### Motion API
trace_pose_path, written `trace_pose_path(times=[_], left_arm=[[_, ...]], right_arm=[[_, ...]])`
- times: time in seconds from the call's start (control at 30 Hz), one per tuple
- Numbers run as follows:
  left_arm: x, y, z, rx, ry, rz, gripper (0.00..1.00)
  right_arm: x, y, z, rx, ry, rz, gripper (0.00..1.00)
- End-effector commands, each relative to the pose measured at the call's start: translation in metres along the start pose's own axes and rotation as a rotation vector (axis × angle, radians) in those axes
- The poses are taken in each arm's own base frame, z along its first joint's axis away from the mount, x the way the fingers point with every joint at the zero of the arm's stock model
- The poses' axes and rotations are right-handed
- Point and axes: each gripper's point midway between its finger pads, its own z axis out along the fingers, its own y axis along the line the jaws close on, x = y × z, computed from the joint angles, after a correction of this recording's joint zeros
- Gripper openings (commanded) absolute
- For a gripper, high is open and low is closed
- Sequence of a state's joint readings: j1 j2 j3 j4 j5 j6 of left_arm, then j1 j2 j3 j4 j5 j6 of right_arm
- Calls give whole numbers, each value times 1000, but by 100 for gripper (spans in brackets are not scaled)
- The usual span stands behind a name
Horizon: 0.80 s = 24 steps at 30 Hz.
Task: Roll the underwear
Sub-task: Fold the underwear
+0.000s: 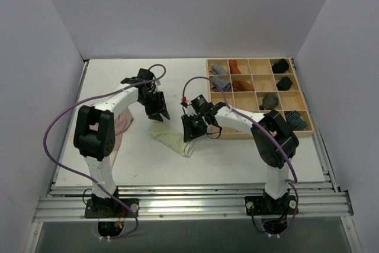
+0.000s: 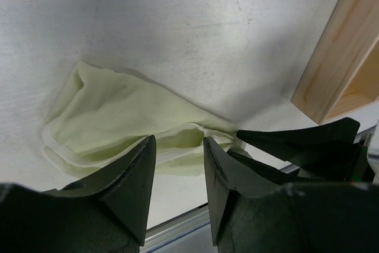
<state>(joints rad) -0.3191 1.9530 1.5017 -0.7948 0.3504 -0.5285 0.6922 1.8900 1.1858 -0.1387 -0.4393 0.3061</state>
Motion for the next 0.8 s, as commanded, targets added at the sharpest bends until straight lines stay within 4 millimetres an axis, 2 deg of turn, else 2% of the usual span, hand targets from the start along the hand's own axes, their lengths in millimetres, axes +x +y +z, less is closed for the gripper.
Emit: trace_pose_path(times=[0.0,0.1,0.3,0.37,0.43,0.47,0.5,0.53,0.57,0.6,0.77], left_arm=[[9,-13,-10,72,3,30,46],[17,-11,-9,78,18,32,46],[26,-8,-12,62,14,89,48],[30,-7,-9,71,29,98,47],[33,-10,-9,89,32,99,46],[33,-11,-9,97,31,101,45],[34,-13,-10,102,30,104,45],[34,-13,-9,97,30,102,45],[35,-12,-8,93,33,99,45],[36,-11,-6,90,39,96,45],[40,2,9,55,61,82,44]], right_arm=[[-23,12,-18,-21,-45,-31,29],[-36,20,-33,-25,-84,-39,33],[-43,23,-53,-11,-108,-37,36],[-43,28,-58,-23,-115,-20,35],[-47,44,-67,-88,-147,-18,30],[-40,47,-65,-114,-137,13,29],[-46,55,-70,-153,-176,6,27],[-43,61,-70,-193,-172,12,25],[-33,59,-64,-207,-151,29,24],[-34,60,-61,-228,-163,41,24],[-9,50,-36,-276,-116,87,23]])
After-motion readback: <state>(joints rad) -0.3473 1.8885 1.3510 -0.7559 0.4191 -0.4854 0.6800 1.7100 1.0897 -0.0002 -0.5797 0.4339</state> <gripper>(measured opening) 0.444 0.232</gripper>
